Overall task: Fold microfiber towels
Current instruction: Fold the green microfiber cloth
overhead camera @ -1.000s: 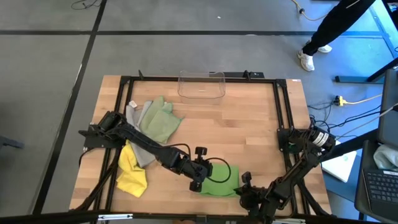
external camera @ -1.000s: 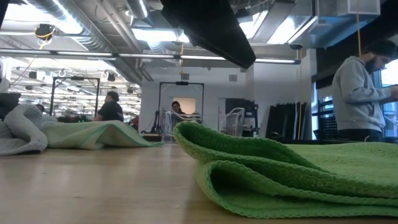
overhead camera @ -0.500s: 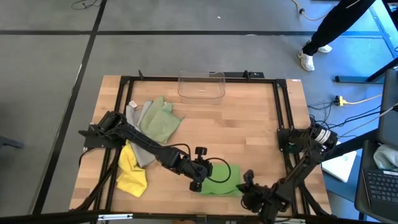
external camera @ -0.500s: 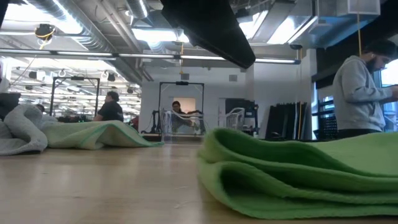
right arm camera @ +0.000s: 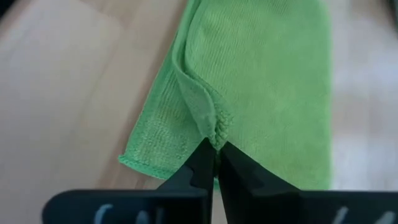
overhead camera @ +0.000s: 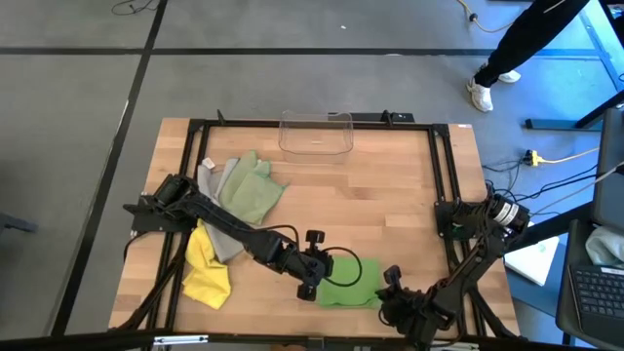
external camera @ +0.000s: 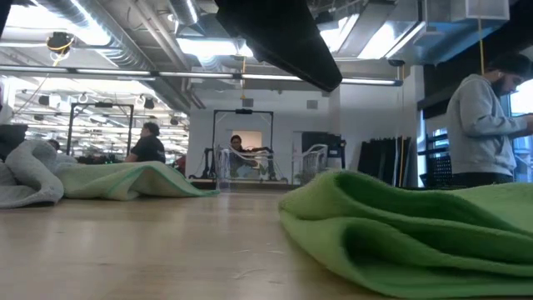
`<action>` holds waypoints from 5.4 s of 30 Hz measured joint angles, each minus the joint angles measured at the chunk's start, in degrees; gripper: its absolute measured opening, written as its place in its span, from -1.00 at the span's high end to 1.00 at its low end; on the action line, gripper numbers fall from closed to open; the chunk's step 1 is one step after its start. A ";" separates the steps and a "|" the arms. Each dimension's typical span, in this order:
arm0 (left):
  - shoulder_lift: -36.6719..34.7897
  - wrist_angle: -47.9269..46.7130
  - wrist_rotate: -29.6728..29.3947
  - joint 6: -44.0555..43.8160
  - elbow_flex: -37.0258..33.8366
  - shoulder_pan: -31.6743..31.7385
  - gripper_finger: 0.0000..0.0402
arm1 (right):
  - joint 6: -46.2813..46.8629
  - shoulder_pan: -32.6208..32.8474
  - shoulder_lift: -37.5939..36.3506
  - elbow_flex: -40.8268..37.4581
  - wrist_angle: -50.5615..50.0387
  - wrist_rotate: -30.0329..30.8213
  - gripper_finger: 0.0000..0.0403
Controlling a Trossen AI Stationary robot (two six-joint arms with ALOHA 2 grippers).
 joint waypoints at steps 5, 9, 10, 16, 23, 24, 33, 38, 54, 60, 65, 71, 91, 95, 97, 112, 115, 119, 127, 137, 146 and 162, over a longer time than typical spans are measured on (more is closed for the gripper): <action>0.00 0.00 0.00 0.02 0.00 0.02 0.73 | 1.69 0.04 0.00 -0.40 0.59 -5.12 0.89; 0.00 0.00 0.00 0.02 0.00 0.01 0.73 | 1.71 0.49 0.00 -0.40 0.55 -6.80 0.89; 0.00 0.00 0.00 0.00 0.00 0.01 0.73 | 1.73 0.63 0.00 -0.40 0.55 -6.81 0.89; 0.00 0.00 0.00 -0.02 -0.01 0.02 0.73 | 1.46 0.92 0.00 0.59 -0.11 -4.95 0.73; 0.00 0.00 0.00 -0.07 -0.01 0.01 0.73 | 1.56 1.29 0.00 3.74 -5.21 -3.82 0.32; 0.00 0.00 0.00 -0.07 0.00 0.01 0.73 | 1.77 1.50 0.00 4.57 -6.69 -3.83 0.27; 0.00 0.53 0.00 -0.05 -0.02 0.02 0.73 | 10.38 3.25 0.00 14.46 -25.44 -0.60 0.14; 0.00 2.69 0.00 0.04 -0.02 0.01 0.73 | 16.16 3.23 -0.02 13.23 -23.28 15.14 0.22; 10.67 17.69 8.22 3.24 -0.15 0.02 0.73 | 26.67 -1.79 -0.02 0.65 -12.38 14.80 0.58; 10.67 17.99 11.52 2.73 -0.11 -0.45 0.73 | 28.59 -1.79 -0.02 -2.05 -8.25 11.29 0.84; 11.04 18.24 11.28 1.55 0.02 -0.74 0.73 | 28.10 -2.32 -0.02 -6.20 -0.25 8.69 0.97; 14.01 18.19 11.04 0.51 0.04 -0.51 0.73 | 28.13 -2.40 -0.02 -8.98 5.55 8.19 0.98; 15.39 19.45 15.96 0.49 0.04 0.02 0.73 | 25.28 -4.09 -3.39 -9.25 4.31 6.84 0.97; 15.39 19.89 15.76 0.55 0.04 1.20 0.73 | 22.19 -4.09 -7.10 -8.16 4.30 8.25 0.97; 15.32 19.91 15.72 0.80 0.04 1.77 0.73 | 20.72 -4.09 -8.61 -7.81 4.73 8.79 0.97; 10.32 19.00 11.36 8.22 -0.04 3.56 0.73 | 14.60 -3.55 -10.40 -13.21 24.55 8.26 0.97; 10.86 17.30 11.10 6.34 0.05 3.84 0.73 | 14.56 -3.86 -10.40 -16.88 30.57 8.18 0.97; 10.99 16.72 10.97 4.79 -0.30 3.74 0.73 | 14.62 -4.04 -10.40 -21.78 38.26 8.18 0.97; 10.95 26.66 10.97 4.44 -7.24 2.96 0.73 | 14.63 -4.04 -10.40 -28.73 50.52 8.08 0.97; 10.99 58.34 10.95 3.24 -21.57 2.64 0.73 | 11.71 -4.00 -10.40 -32.42 58.34 8.21 0.97; 10.99 62.15 10.53 -1.98 -25.14 2.64 0.73 | 11.26 -4.04 -5.45 -32.42 61.35 7.33 0.97; 10.99 58.22 7.41 0.19 -25.14 3.08 0.73 | 11.17 -8.85 -1.99 -32.27 62.62 5.73 0.97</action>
